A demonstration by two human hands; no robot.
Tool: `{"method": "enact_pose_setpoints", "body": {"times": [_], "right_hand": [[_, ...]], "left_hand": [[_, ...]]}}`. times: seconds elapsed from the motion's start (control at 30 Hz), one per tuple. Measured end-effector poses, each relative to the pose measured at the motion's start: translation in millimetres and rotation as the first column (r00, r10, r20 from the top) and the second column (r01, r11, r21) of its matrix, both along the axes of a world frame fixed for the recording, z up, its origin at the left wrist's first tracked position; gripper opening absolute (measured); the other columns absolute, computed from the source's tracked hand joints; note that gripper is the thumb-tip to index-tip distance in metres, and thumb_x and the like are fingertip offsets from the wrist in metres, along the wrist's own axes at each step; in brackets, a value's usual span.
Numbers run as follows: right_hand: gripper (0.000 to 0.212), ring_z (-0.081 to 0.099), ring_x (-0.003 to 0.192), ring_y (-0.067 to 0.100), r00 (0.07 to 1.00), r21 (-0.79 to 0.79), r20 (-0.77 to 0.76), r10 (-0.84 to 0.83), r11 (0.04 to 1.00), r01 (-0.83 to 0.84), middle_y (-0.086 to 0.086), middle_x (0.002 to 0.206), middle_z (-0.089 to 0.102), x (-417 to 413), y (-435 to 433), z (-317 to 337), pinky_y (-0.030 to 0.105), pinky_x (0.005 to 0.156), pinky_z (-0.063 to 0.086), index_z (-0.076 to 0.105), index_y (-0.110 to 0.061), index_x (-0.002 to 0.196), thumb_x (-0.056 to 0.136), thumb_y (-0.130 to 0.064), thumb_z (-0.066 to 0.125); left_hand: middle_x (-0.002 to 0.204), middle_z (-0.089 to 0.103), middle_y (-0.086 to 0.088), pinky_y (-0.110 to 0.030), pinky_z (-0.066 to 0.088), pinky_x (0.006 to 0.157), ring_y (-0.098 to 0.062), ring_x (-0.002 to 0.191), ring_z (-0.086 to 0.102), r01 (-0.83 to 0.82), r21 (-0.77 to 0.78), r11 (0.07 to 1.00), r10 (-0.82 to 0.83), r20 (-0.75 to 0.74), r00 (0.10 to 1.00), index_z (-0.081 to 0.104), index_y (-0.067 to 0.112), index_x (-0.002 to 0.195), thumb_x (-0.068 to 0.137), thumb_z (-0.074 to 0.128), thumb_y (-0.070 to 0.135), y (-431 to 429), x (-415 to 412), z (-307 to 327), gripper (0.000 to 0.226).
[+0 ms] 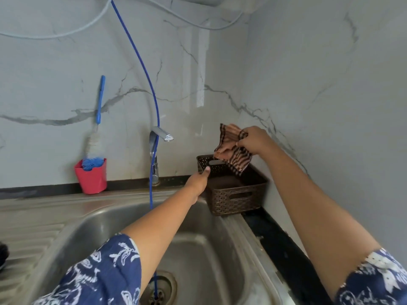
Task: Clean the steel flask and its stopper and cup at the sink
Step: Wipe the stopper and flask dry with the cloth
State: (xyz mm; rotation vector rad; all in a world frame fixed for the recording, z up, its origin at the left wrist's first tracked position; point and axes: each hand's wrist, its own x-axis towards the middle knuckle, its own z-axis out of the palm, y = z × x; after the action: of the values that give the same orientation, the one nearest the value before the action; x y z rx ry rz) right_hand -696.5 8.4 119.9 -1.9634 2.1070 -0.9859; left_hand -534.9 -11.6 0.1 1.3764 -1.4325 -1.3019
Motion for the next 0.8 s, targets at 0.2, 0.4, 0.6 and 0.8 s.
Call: {"method": "enact_pose_setpoints", "body": {"times": [0.2,0.4,0.6,0.8], "right_hand": [[0.006,0.063,0.076,0.017,0.9,-0.104,0.39,0.192,0.981,-0.164,0.002,0.081,0.066,37.7,54.4,-15.2,0.025,0.065,0.048,0.065,-0.016,0.092,0.086,-0.016,0.067],[0.003,0.065,0.073,0.017,0.766,-0.017,0.553,0.328,0.924,-0.383,0.004,0.081,0.069,118.1,94.8,-52.7,0.027,0.066,0.05,0.066,-0.014,0.086,0.088,-0.012,0.065],[0.012,0.066,0.063,0.013,0.739,0.035,0.569,0.36,0.887,-0.46,0.0,0.067,0.07,193.8,99.6,-94.8,0.026,0.066,0.052,0.065,-0.013,0.077,0.086,-0.007,0.066],[0.009,0.068,0.083,0.021,0.736,0.08,0.594,0.325,0.886,-0.456,0.006,0.09,0.072,222.6,103.3,-129.1,0.034,0.08,0.053,0.067,-0.011,0.096,0.088,-0.014,0.065]], "left_hand": [[0.12,0.064,-0.003,-0.026,0.042,0.073,-0.02,0.108,0.059,0.05,-0.238,0.97,0.014,0.26,0.965,0.063,0.021,0.113,0.094,0.056,0.041,52.9,111.5,23.5,0.028],[0.121,0.063,-0.005,-0.02,0.037,0.086,-0.019,0.111,0.058,-0.055,-0.268,0.962,0.206,0.575,0.792,0.061,0.01,0.123,0.089,0.066,0.029,108.9,269.5,23.5,0.039],[0.145,0.045,-0.012,-0.03,0.033,0.109,-0.026,0.132,0.044,-0.168,-0.11,0.98,0.185,0.819,0.543,0.046,0.007,0.139,0.089,0.066,0.031,136.8,371.5,8.3,0.059],[0.133,0.056,-0.005,-0.029,0.039,0.098,-0.025,0.119,0.053,-0.156,-0.01,0.988,0.084,0.873,0.481,0.053,0.012,0.13,0.08,0.076,0.032,140.9,397.8,-9.9,0.059]]}}
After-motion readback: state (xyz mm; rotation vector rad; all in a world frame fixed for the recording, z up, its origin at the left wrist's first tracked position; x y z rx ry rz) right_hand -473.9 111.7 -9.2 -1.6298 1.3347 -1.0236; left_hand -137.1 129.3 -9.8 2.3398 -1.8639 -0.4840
